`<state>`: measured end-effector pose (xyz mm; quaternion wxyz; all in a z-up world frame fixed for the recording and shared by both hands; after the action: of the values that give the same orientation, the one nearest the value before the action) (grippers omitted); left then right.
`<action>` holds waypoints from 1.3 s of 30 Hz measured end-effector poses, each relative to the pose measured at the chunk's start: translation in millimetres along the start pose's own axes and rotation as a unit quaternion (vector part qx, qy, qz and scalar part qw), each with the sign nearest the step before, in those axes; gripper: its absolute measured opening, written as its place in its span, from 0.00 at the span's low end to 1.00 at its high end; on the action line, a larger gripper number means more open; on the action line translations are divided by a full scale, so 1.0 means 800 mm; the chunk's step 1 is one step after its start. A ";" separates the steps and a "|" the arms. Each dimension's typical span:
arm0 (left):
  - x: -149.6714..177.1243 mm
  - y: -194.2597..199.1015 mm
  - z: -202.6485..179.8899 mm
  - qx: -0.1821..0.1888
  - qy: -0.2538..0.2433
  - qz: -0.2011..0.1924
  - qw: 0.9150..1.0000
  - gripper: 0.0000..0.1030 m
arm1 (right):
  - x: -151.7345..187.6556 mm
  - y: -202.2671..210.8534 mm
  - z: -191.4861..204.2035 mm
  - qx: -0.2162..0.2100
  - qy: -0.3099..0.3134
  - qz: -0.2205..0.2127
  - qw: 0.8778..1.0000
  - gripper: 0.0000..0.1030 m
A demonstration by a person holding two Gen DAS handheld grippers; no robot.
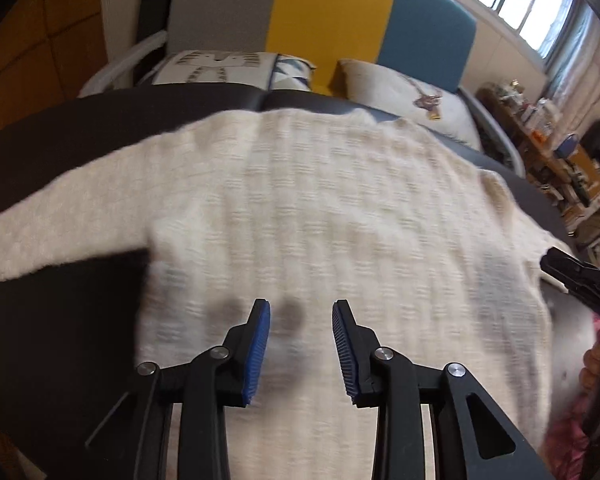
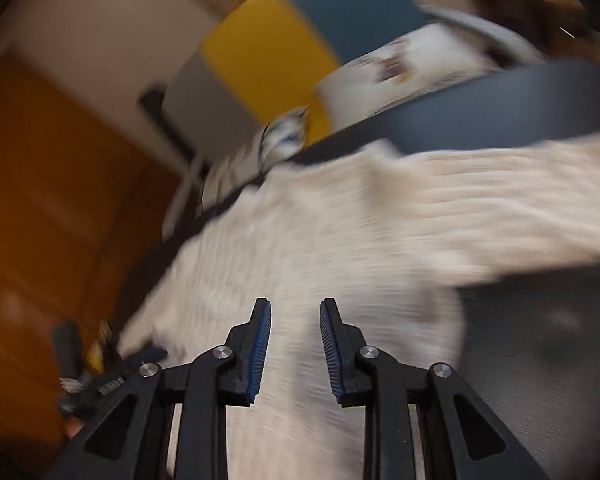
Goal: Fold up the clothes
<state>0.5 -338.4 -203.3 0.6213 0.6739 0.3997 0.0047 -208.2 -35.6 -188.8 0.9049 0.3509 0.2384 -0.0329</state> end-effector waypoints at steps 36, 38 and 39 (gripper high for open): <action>0.025 -0.052 -0.085 -0.006 -0.039 0.057 0.998 0.37 | -0.143 0.186 -0.429 0.253 -0.316 -0.152 0.902 0.26; 0.009 -0.046 -0.096 0.011 -0.047 0.044 0.998 0.37 | -0.149 0.214 -0.414 0.329 -0.269 -0.172 0.889 0.33; -0.002 -0.042 -0.103 0.021 -0.053 0.035 0.998 0.37 | -0.156 0.222 -0.400 0.354 -0.235 -0.177 0.888 0.33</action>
<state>-60.0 -273.4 -211.9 0.6269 0.6998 0.3421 -0.0174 -408.8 292.8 -227.2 0.7294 0.5817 0.0494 -0.3566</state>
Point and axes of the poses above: each gripper's, at about its wrist camera, not at the fingertips, and y roughly against the way its jaws point, z to its left, x to its underside, the point moved 8 cm from there along -y, roughly the way its jaws point, and after that the axes turned 1 degree about x, right-handed, at the moved point
